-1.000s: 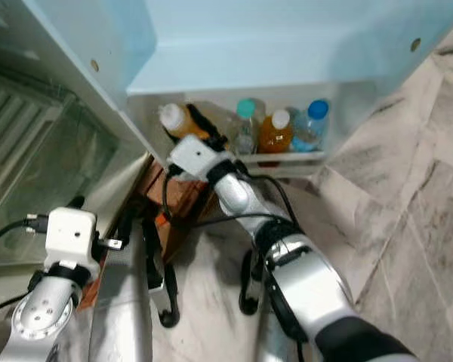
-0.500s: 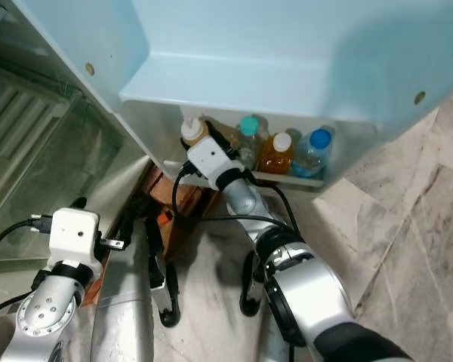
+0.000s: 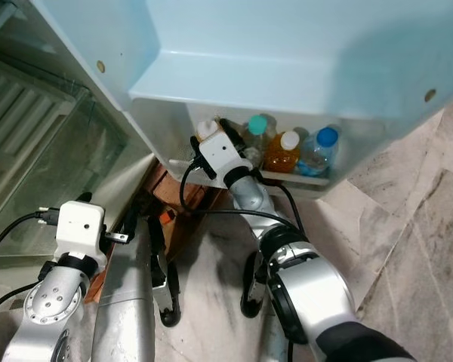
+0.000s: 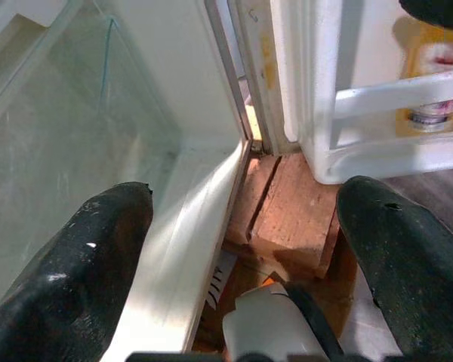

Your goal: Restocking fridge

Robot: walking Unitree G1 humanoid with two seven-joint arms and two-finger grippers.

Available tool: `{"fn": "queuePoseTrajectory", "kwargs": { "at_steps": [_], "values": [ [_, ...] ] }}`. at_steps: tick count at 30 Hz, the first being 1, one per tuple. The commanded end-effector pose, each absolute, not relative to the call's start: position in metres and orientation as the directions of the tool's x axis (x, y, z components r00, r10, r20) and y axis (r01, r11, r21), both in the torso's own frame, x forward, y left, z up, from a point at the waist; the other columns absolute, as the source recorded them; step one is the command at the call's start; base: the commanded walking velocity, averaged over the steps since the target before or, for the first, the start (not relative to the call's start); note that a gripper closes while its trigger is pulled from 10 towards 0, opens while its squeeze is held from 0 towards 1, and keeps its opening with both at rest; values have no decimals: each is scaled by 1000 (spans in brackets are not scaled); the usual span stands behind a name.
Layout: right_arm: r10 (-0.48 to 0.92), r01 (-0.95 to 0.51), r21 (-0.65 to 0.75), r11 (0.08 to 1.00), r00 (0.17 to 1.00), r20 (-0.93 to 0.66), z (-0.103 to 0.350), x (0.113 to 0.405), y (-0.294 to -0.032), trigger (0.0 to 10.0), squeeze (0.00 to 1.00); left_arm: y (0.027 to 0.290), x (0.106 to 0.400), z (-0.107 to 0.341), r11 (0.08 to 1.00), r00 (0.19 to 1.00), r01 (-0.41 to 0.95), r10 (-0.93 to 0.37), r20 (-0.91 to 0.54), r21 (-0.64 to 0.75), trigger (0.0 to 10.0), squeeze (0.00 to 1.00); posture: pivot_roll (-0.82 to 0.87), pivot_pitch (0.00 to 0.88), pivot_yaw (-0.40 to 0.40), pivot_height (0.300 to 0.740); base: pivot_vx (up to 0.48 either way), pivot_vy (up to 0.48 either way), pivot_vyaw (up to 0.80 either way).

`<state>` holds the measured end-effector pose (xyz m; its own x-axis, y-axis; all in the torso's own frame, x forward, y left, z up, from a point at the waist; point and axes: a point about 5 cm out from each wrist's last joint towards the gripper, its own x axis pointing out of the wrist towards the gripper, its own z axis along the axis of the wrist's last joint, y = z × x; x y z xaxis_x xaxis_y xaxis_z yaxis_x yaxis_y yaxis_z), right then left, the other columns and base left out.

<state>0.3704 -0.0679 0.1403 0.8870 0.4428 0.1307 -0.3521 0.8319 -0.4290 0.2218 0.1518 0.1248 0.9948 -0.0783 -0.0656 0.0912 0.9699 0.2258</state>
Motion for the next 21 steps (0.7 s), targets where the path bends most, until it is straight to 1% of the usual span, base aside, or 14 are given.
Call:
{"fn": "queuePoseTrajectory", "kwargs": {
  "at_steps": [1, 7, 9, 11, 14, 16, 19, 20, 21],
  "values": [
    [461, -371, -408, 834, 876, 146, 144, 371, -67, 10000, 1000, 156, 221, 117, 969, 994, 84, -65, -91, 231, 10000, 0, 243, 344, 56, 522, 0, 0, 0],
    [514, -407, -419, 812, 838, 181, 152, 370, -72, 10000, 1000, 156, 235, 118, 969, 995, 82, -68, -67, 234, 10000, 0, 201, 296, 59, 522, 0, 0, 0],
    [520, -413, -415, 811, 834, 185, 153, 369, -73, 10000, 1000, 156, 236, 118, 969, 995, 83, -69, -65, 234, 10000, 0, 198, 292, 59, 522, 0, 0, 0],
    [547, -434, -402, 806, 806, 226, 155, 364, -76, 10000, 1000, 154, 241, 117, 968, 995, 89, -78, -54, 234, 10000, 0, 179, 266, 61, 522, 0, 0, 0],
    [571, -458, -398, 795, 786, 238, 153, 359, -78, 10000, 1000, 154, 245, 117, 968, 996, 90, -81, -48, 234, 10000, 0, 162, 235, 60, 522, 0, 0, 0],
    [583, -468, -399, 788, 776, 241, 152, 357, -79, 10000, 1000, 154, 246, 117, 968, 996, 90, -81, -46, 234, 10000, 0, 158, 230, 62, 522, 0, 0, 0],
    [664, -554, -398, 731, 711, 232, 144, 339, -82, 10000, 1000, 156, 249, 115, 965, 995, 100, -94, -37, 243, 10000, 0, 121, 167, 55, 522, 0, 0, 0],
    [664, -554, -398, 731, 711, 232, 144, 339, -82, 10000, 1000, 156, 249, 115, 965, 995, 100, -94, -37, 243, 10000, 0, 121, 167, 55, 522, 0, 0, 0],
    [686, -585, -377, 717, 688, 236, 141, 328, -86, 10000, 1000, 157, 251, 112, 964, 995, 101, -96, -33, 247, 10000, 0, 113, 142, 48, 522, 0, 0, 0]
  ]
}}
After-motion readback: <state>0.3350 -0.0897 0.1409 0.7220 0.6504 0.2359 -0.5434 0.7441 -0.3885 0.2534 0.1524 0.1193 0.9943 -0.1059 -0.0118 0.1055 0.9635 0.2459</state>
